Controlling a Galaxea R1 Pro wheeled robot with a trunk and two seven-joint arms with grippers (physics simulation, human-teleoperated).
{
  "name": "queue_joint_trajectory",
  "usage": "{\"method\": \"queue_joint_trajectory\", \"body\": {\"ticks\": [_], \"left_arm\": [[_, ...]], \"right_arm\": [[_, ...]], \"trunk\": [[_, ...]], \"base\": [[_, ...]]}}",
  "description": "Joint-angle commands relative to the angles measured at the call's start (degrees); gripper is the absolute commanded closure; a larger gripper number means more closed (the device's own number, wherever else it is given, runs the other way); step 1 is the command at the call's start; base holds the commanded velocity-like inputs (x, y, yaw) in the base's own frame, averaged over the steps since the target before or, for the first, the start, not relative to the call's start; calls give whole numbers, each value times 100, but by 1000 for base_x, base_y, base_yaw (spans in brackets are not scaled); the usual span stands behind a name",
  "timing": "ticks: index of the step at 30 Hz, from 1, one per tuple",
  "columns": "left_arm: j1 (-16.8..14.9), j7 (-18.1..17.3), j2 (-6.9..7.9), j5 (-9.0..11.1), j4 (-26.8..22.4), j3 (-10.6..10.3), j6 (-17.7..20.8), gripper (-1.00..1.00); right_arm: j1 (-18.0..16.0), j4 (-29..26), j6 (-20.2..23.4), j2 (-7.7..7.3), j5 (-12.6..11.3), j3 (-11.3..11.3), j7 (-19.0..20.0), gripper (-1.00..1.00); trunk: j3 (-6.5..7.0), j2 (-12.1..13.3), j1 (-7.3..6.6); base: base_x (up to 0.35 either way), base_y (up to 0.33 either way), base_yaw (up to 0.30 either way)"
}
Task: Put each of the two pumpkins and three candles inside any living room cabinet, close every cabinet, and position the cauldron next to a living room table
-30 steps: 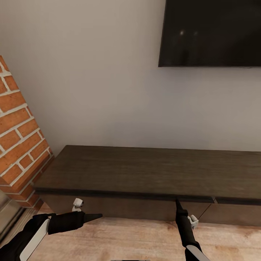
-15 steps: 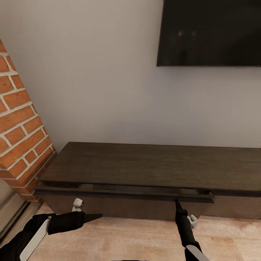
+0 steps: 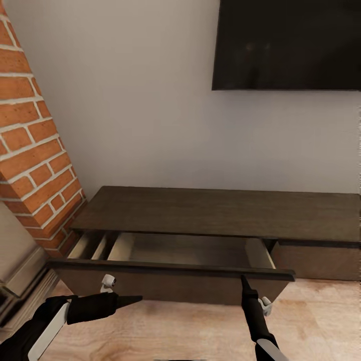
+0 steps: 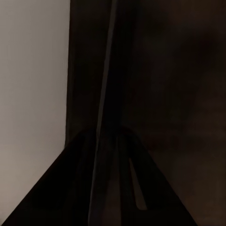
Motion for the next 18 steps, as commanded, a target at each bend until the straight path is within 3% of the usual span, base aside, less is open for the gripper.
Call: {"method": "queue_joint_trajectory", "body": {"ticks": [1,12,18], "left_arm": [[-2,8,6,40,-2,-11,41,-100],[-2,7,11,40,-2,-11,41,-100],[-2,6,14,40,-2,-11,41,-100]], "right_arm": [[-1,14,9,-9,-145,-46,39,100],[-1,14,9,-9,-144,-46,39,100],[-1,14,9,-9,-145,-46,39,100]], "trunk": [[-6,-2,-4],[-6,-2,-4],[-6,-2,-4]], "base": [[-329,0,0],[-316,0,0],[-63,0,0]]}}
